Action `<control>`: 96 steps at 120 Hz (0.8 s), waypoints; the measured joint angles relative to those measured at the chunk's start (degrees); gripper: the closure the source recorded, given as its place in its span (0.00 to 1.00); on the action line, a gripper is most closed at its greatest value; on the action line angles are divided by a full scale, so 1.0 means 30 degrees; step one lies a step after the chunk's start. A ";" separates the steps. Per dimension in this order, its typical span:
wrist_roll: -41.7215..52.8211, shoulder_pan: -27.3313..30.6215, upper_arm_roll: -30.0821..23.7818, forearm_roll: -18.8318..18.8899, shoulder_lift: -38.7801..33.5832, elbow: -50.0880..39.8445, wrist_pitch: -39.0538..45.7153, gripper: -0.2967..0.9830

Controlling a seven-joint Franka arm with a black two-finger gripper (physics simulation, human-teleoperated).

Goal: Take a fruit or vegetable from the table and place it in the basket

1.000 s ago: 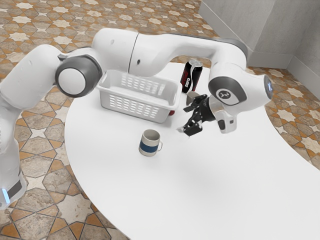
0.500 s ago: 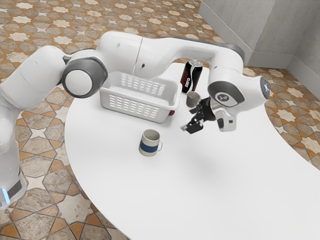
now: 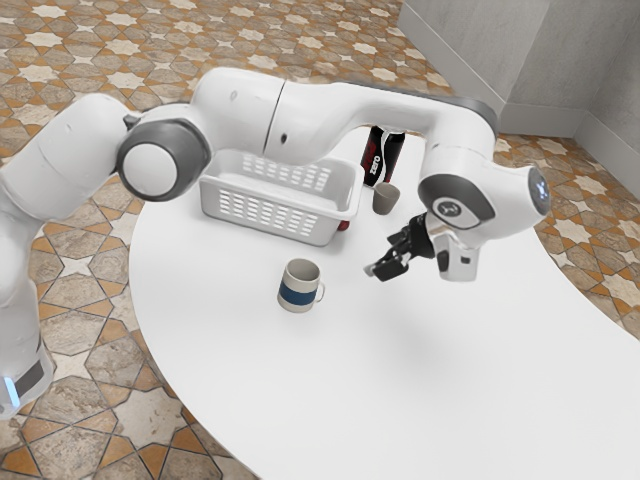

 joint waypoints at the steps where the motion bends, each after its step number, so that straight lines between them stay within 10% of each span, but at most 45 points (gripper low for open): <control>1: 0.0017 -0.0061 0.0000 -0.0025 0.0000 0.0000 0.0001 0.23; 36: 0.0473 -0.0924 -0.0017 -0.0777 -0.0027 0.0029 0.0010 0.23; 96: 0.1005 0.3538 0.0253 -0.1151 0.0506 0.0000 0.0301 0.23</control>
